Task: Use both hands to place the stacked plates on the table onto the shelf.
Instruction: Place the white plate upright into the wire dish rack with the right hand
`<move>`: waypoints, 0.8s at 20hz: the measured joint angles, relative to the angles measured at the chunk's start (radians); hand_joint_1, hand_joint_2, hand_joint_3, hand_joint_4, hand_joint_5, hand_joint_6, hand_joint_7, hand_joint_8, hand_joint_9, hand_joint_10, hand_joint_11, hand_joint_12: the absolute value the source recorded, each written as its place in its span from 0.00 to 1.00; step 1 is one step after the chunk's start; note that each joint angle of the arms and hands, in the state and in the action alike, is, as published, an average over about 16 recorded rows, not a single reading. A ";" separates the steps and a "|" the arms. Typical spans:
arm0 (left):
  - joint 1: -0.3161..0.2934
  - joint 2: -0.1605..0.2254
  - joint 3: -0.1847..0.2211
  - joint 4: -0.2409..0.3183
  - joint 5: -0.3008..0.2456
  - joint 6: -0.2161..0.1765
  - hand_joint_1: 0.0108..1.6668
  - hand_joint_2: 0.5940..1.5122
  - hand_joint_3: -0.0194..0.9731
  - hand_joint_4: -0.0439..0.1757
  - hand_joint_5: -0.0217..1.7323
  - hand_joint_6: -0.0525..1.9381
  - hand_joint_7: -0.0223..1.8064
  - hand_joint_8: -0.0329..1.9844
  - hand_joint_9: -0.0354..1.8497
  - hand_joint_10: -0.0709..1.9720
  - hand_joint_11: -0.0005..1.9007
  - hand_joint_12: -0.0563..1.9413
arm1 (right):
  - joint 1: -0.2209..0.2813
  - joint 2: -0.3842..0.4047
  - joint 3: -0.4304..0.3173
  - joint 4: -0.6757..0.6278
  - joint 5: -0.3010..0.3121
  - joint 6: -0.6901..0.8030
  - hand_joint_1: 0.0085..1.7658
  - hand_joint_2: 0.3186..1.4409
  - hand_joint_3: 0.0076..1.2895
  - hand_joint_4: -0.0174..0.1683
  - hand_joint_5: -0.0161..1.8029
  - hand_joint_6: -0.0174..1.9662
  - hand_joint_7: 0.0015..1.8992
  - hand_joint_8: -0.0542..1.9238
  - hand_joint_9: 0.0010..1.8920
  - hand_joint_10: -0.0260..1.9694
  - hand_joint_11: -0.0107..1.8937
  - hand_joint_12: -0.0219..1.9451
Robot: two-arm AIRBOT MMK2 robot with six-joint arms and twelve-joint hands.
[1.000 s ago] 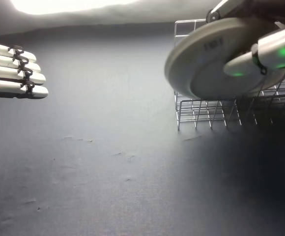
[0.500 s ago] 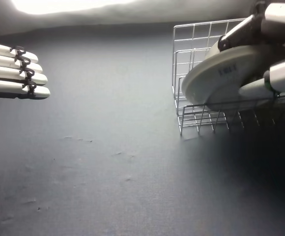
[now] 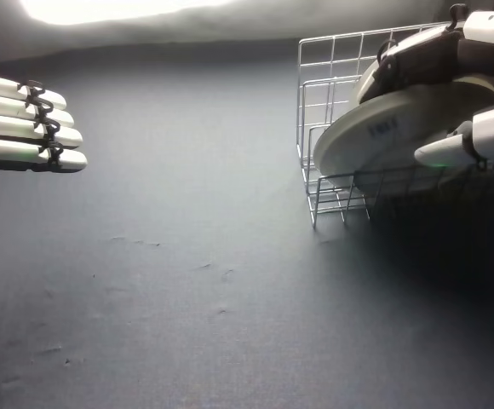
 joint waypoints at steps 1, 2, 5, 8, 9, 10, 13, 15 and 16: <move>0.000 0.000 0.000 0.000 0.000 -0.001 0.00 0.53 0.02 0.19 0.02 0.03 0.02 0.02 0.03 0.04 0.01 0.03 | 0.006 0.000 0.001 -0.006 0.005 -0.001 0.71 0.68 0.00 0.06 0.24 0.29 0.31 0.20 0.23 0.41 0.17 0.84; 0.000 0.000 0.000 0.000 -0.001 -0.002 0.00 0.53 0.02 0.19 0.02 0.03 0.02 0.02 0.03 0.04 0.01 0.03 | 0.012 -0.001 0.003 -0.013 0.010 -0.002 0.69 0.68 0.00 0.06 0.22 0.27 0.29 0.18 0.21 0.40 0.15 0.83; 0.000 0.000 0.000 0.000 -0.003 -0.006 0.00 0.54 0.02 0.19 0.03 0.03 0.02 0.02 0.03 0.04 0.01 0.03 | 0.030 -0.003 0.005 -0.059 0.031 -0.004 0.61 0.67 0.00 0.06 0.17 0.22 0.23 0.15 0.15 0.35 0.10 0.76; 0.000 -0.001 -0.001 0.000 -0.006 -0.013 0.00 0.54 0.02 0.19 0.06 0.03 0.05 0.02 0.07 0.04 0.04 0.05 | 0.048 -0.005 0.007 -0.151 0.071 -0.005 0.47 0.65 0.00 0.07 0.13 0.17 0.18 0.11 0.10 0.30 0.05 0.70; 0.000 -0.001 -0.001 0.000 -0.008 -0.016 0.00 0.54 0.02 0.19 0.08 0.03 0.08 0.02 0.09 0.05 0.06 0.07 | 0.052 -0.006 0.007 -0.189 0.089 -0.006 0.43 0.64 0.00 0.07 0.12 0.16 0.18 0.11 0.10 0.29 0.04 0.69; 0.000 -0.001 -0.002 0.000 -0.010 -0.019 0.00 0.54 0.02 0.19 0.11 0.03 0.11 0.02 0.12 0.05 0.08 0.10 | 0.054 -0.007 0.007 -0.231 0.110 -0.007 0.38 0.64 0.00 0.07 0.12 0.16 0.17 0.11 0.09 0.30 0.03 0.69; 0.001 -0.001 -0.008 0.000 -0.016 -0.030 0.00 0.54 0.02 0.19 0.21 0.12 0.22 0.12 0.21 0.17 0.15 0.27 | 0.053 -0.009 0.007 -0.379 0.186 -0.014 0.26 0.62 0.00 0.07 0.13 0.14 0.18 0.13 0.10 0.32 0.02 0.70; 0.002 -0.001 -0.015 0.000 -0.021 -0.038 0.00 0.53 0.02 0.19 0.26 0.22 0.28 0.23 0.26 0.29 0.20 0.38 | 0.047 -0.010 0.007 -0.484 0.245 -0.022 0.19 0.60 0.00 0.08 0.15 0.16 0.20 0.16 0.11 0.35 0.03 0.71; 0.003 -0.001 -0.019 0.000 -0.023 -0.042 0.00 0.53 0.02 0.19 0.30 0.28 0.31 0.29 0.29 0.35 0.22 0.44 | 0.043 -0.010 0.007 -0.536 0.275 -0.026 0.15 0.60 0.00 0.08 0.17 0.20 0.22 0.21 0.14 0.39 0.05 0.73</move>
